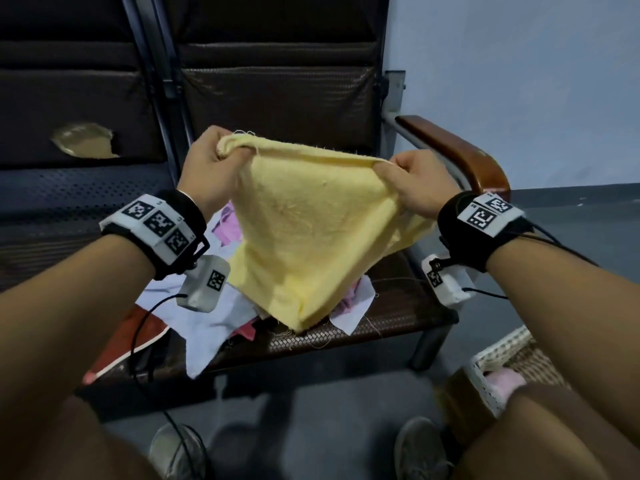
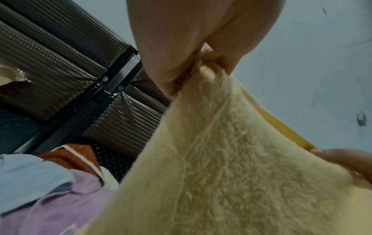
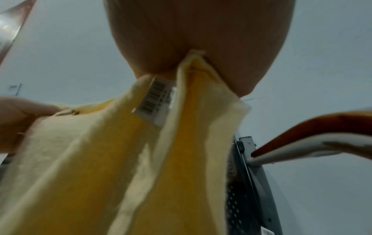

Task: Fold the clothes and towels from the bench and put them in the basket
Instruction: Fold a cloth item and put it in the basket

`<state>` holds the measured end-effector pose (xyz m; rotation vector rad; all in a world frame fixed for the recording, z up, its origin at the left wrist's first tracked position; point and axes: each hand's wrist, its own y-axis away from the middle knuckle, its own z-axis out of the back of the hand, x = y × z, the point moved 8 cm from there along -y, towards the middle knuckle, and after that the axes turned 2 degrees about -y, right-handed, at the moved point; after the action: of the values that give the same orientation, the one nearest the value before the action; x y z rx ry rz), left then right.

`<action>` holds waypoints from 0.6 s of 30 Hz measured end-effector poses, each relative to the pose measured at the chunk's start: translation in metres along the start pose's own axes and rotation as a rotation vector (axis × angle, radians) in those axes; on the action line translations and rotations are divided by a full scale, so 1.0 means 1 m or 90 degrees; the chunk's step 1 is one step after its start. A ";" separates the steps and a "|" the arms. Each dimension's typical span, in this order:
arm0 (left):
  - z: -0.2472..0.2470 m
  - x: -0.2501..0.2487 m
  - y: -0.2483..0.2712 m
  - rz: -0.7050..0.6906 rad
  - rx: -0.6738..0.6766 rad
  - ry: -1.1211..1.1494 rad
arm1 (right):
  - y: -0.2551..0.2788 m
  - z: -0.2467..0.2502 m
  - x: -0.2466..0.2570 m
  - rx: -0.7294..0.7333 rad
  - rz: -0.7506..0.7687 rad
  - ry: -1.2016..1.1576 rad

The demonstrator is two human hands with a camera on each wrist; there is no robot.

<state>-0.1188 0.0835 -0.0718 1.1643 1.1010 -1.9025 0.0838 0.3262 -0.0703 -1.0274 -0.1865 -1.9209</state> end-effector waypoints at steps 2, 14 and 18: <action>0.009 -0.023 -0.006 -0.021 -0.015 0.027 | -0.007 0.014 0.015 -0.006 0.012 -0.032; 0.039 -0.067 -0.027 0.127 -0.054 0.141 | -0.020 0.070 0.055 -0.001 -0.106 -0.144; 0.028 -0.068 -0.022 0.212 -0.047 0.181 | -0.021 0.060 0.050 -0.004 -0.236 -0.244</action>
<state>-0.1208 0.0747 0.0041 1.5052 1.0363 -1.4632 0.0904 0.3356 0.0093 -1.4383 -0.6256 -2.0276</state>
